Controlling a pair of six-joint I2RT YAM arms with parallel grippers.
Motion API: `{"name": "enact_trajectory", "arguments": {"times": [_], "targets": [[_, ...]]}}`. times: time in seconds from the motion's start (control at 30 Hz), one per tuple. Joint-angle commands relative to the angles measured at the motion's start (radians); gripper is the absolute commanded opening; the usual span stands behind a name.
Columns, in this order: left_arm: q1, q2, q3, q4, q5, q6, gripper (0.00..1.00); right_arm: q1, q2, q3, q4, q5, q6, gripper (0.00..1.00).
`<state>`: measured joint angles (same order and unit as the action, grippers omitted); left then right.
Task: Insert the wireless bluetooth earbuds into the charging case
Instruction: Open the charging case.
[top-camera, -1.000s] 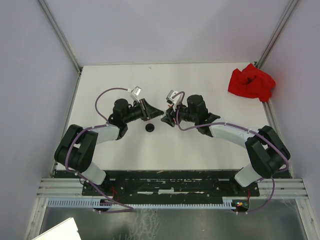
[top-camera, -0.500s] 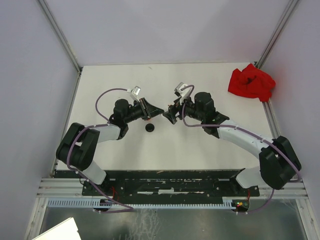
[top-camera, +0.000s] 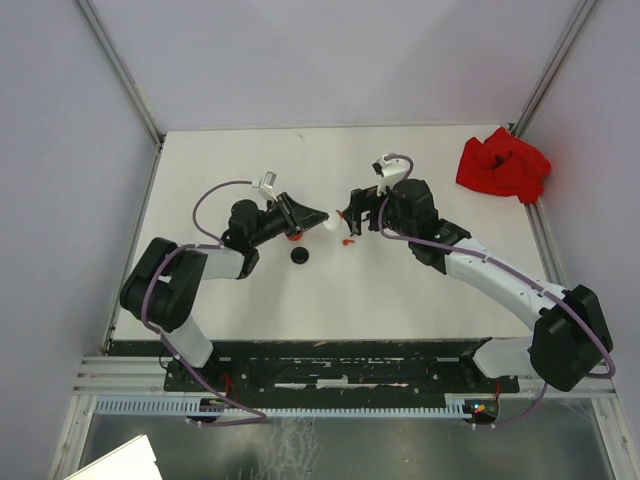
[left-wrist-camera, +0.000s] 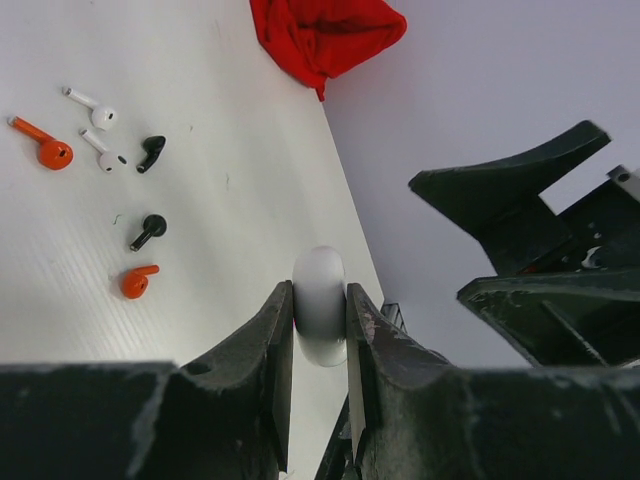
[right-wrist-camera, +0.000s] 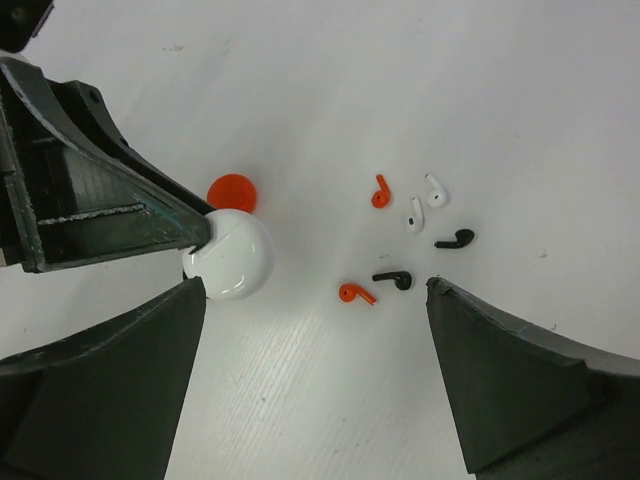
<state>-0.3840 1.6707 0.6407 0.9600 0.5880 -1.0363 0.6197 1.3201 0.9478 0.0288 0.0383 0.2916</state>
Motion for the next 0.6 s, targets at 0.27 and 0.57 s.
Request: {"name": "enact_trajectory", "arguments": {"times": [0.27, 0.57], "targets": [[-0.011, 0.004, 0.018, 0.147, -0.011, -0.115, 0.03, -0.001, 0.142, 0.042, 0.015, -0.021, 0.068, 0.99], [-0.022, 0.003, 0.010, 0.166, 0.007, -0.134, 0.03, -0.001, 0.210, 0.069, 0.044, -0.015, 0.068, 0.99]]}}
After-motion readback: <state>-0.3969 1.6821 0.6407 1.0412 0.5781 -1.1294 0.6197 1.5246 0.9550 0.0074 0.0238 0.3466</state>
